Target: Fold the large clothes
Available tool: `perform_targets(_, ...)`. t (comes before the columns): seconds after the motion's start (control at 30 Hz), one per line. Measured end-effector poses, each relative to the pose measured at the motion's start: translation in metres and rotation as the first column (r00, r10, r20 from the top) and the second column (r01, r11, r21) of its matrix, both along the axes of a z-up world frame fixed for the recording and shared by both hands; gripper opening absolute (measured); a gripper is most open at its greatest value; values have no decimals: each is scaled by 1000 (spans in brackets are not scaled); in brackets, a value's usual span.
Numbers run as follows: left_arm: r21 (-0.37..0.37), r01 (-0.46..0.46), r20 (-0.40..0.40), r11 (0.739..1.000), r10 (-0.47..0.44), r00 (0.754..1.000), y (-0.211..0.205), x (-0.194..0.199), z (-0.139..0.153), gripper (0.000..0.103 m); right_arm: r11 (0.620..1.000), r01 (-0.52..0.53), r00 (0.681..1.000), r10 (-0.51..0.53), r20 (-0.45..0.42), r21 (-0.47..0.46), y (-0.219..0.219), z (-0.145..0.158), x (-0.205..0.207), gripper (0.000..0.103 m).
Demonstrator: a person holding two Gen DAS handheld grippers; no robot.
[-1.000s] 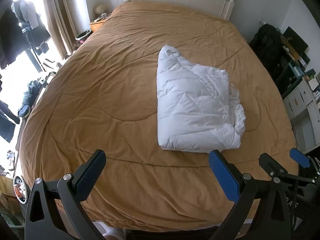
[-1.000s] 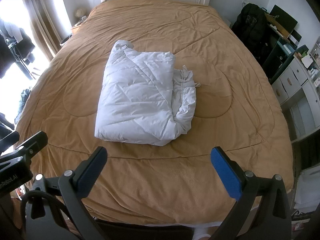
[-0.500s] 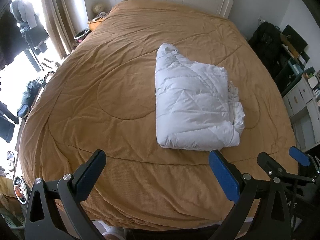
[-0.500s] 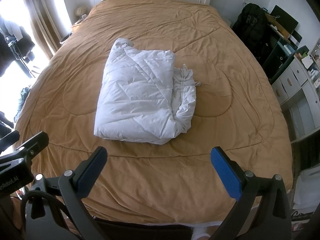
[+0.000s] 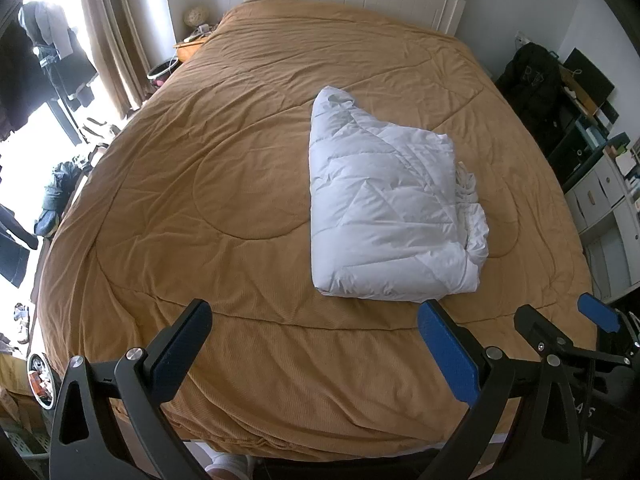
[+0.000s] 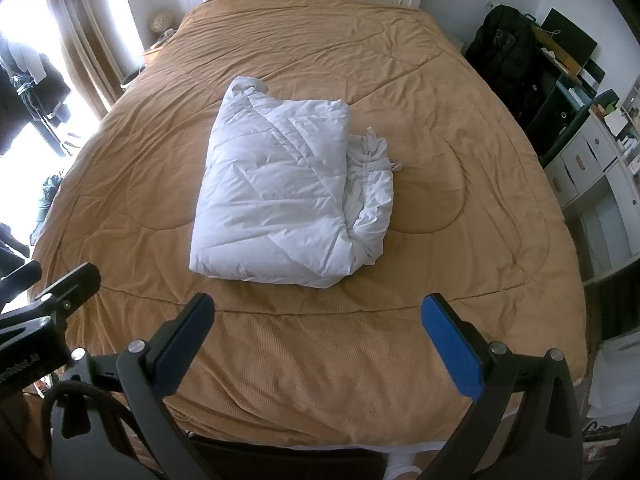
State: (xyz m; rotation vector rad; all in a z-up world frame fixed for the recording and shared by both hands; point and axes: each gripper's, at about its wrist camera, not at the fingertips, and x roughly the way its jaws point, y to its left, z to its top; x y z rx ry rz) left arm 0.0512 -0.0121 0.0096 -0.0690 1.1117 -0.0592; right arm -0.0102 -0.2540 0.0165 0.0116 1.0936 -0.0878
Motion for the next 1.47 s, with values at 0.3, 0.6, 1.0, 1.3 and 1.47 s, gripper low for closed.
perform_targets(0.3, 0, 0, -1, 1000, 0, 1000, 0, 0, 0, 102, 1000, 1, 1000, -1, -1, -1, 1, 0, 0, 103)
perform_targets(0.6, 0, 1, -1, 1000, -1, 1000, -1, 0, 0, 102, 1000, -1, 1000, 1, -2, -1, 1, 0, 0, 103)
perform_targets(1.0, 1, 6, -4, 1000, -6, 1000, -2, -1, -1, 102, 1000, -5, 1000, 5, -5, -2, 0, 0, 0, 103)
perform_targets(1.3, 0, 8, -5, 1000, -8, 1000, -2, -1, -1, 102, 1000, -11, 1000, 11, -7, -5, 0, -2, 0, 103)
perform_targets(1.47, 1, 10, -6, 1000, -10, 1000, -1, -2, -2, 102, 1000, -11, 1000, 11, -8, -5, 0, -2, -1, 103)
